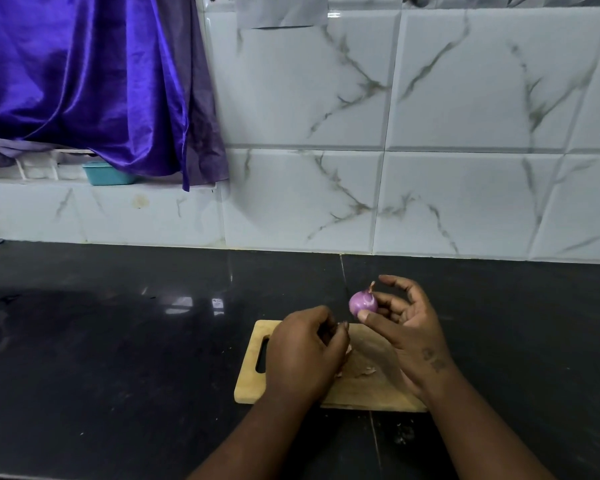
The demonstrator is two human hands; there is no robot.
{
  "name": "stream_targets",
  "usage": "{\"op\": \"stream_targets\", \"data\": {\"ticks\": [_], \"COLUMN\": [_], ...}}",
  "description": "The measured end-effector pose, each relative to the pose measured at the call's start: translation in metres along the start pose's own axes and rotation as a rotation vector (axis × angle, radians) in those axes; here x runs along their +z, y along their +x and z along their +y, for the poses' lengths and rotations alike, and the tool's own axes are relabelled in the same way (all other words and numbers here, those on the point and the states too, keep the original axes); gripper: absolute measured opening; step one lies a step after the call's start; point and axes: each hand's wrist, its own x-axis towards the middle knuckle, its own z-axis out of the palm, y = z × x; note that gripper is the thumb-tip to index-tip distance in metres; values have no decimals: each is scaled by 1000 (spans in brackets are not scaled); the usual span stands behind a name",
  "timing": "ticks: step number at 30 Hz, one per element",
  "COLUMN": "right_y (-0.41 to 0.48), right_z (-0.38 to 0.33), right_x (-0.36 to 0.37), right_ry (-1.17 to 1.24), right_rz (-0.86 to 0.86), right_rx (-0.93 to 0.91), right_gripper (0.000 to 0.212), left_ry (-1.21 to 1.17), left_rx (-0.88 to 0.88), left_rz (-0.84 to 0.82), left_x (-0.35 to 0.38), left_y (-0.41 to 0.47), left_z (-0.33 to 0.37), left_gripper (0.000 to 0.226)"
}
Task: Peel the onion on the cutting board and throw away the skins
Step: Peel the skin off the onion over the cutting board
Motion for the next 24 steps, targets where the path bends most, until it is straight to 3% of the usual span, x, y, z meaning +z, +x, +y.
{"op": "stream_targets", "data": {"ticks": [2,7,12,19,24], "right_y": [0,3,3,-1,-1], "right_z": [1,7,8,6,5], "right_x": [-1,-4,-4,-3,-3], "right_ry": [-36,-101,-151,-169,-298], "right_rz": [-5,4,-38,-147,-216], "right_rx": [-20,-75,-94,-107,-138], "right_gripper": [54,41,39,39,46], "left_ry": [24,55,92,-45,-62], "left_rx": [-25,-8,-43,-27,58], "left_rz": [-6,-74,-11,13,96], "left_x": [0,0,-1,-2,-4], "left_y": [1,2,3,1,0], "left_z": [-3,-4,-5,-1,-2], "left_gripper": [26,9,33,5,46]}}
